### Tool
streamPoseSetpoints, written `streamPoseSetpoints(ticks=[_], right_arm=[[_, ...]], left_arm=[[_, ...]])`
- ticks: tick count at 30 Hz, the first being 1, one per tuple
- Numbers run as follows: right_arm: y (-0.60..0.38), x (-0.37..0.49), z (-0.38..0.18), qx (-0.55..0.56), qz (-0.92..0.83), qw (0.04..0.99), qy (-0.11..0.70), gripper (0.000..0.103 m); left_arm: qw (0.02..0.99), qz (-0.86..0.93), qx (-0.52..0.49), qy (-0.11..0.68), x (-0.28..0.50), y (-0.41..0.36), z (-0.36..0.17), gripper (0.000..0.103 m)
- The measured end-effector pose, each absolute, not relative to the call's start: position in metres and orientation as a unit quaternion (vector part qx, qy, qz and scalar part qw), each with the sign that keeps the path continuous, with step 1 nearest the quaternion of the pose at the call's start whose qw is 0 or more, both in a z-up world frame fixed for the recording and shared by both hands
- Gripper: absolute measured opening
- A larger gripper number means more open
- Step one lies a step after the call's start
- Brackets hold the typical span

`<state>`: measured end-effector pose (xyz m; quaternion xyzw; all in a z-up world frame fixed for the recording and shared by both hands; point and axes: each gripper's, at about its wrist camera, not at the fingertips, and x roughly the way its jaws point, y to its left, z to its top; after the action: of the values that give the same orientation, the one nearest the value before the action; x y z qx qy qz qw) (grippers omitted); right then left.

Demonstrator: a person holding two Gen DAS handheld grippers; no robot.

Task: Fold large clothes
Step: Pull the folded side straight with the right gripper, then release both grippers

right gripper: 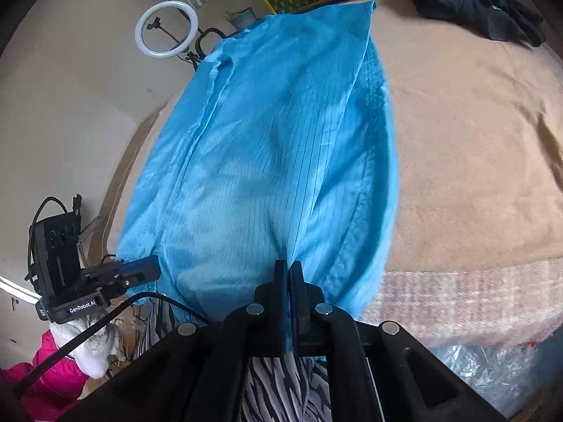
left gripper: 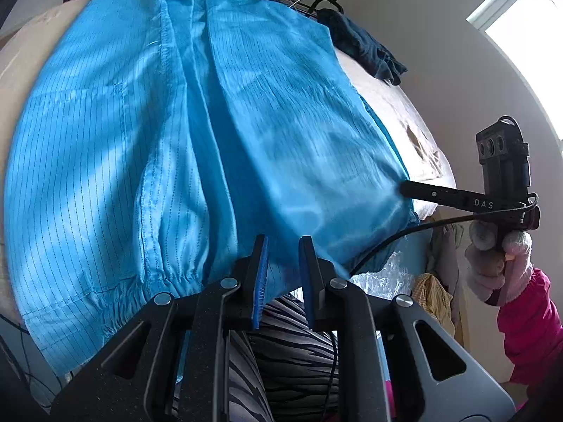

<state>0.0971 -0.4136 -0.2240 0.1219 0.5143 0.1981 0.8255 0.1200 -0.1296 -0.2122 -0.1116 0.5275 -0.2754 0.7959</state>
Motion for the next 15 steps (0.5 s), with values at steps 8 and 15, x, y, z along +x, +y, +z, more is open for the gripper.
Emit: streamPoseSetpoints(ticks=[8,15], right_arm=[[-0.439,0.103,-0.226,0.146,0.180,0.827,0.513,0.004],[-0.446,0.079,-0.215,0.190,0.214,0.819,0.497,0.038]], left_arm=[[0.799,-0.290,-0.098,0.517,0.114,-0.146,-0.202,0.016],[0.802,-0.288,-0.104,0.512,0.116,-0.144,-0.192,0.016]])
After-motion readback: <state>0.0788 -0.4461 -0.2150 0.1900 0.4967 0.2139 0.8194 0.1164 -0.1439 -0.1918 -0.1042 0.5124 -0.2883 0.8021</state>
